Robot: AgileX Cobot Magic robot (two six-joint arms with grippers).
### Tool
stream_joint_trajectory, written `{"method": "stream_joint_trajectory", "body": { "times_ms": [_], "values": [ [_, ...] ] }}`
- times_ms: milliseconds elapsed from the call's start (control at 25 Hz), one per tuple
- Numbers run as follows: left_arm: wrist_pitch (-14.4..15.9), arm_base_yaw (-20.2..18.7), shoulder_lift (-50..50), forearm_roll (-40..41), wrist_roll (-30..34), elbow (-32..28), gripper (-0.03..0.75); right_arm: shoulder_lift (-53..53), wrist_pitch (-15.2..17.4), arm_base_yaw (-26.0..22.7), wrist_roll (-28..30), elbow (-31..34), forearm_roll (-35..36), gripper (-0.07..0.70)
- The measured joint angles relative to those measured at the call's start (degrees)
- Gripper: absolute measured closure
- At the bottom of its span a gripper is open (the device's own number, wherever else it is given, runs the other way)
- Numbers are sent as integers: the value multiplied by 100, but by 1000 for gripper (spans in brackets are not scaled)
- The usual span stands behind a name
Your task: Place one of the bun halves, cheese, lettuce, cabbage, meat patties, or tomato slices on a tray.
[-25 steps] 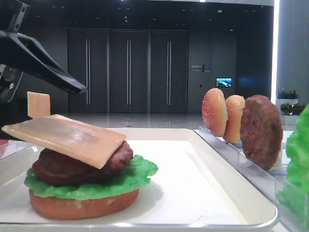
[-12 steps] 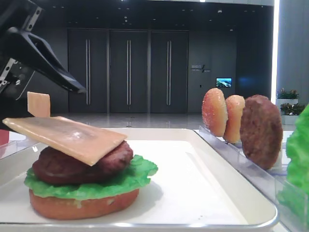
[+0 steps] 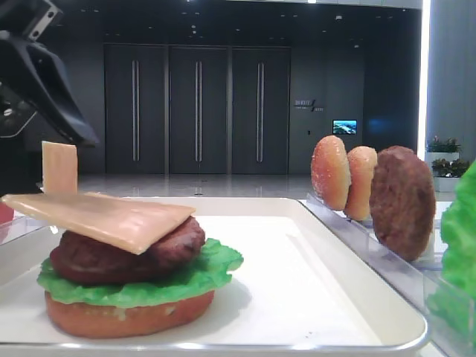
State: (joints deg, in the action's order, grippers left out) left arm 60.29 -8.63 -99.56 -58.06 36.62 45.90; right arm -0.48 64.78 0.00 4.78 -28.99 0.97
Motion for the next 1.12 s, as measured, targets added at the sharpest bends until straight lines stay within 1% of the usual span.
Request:
{"method": "stream_joint_trajectory", "body": {
  "times_ms": [120, 280, 360, 520, 680, 800, 920, 1040, 1120],
  "values": [
    [6, 0, 171, 264, -319, 126, 279, 0, 0, 0, 0, 0, 0, 397],
    [35, 0, 311, 841, -847, 310, 279, 0, 0, 0, 0, 0, 0, 397],
    [66, 0, 384, 1030, -970, 342, 279, 0, 0, 0, 0, 0, 0, 397],
    [177, 0, 554, 1151, -1026, 406, 279, 0, 0, 0, 0, 0, 0, 397],
    [243, 0, 824, 1525, -1301, 747, 281, 0, 0, 0, 0, 0, 0, 397],
    [432, -5, 1063, 2313, -1855, 1234, 282, 0, 0, 0, 0, 0, 0, 397],
    [750, -5, 1150, 3328, -2490, 1745, 282, 0, 0, 0, 0, 0, 0, 397],
    [876, 2, 1150, 4204, -2896, 2177, 283, 0, 0, 0, 0, 0, 0, 397],
    [907, 41, 1150, 4649, -3093, 2421, 283, 0, 0, 0, 0, 0, 0, 397]
  ]
}}
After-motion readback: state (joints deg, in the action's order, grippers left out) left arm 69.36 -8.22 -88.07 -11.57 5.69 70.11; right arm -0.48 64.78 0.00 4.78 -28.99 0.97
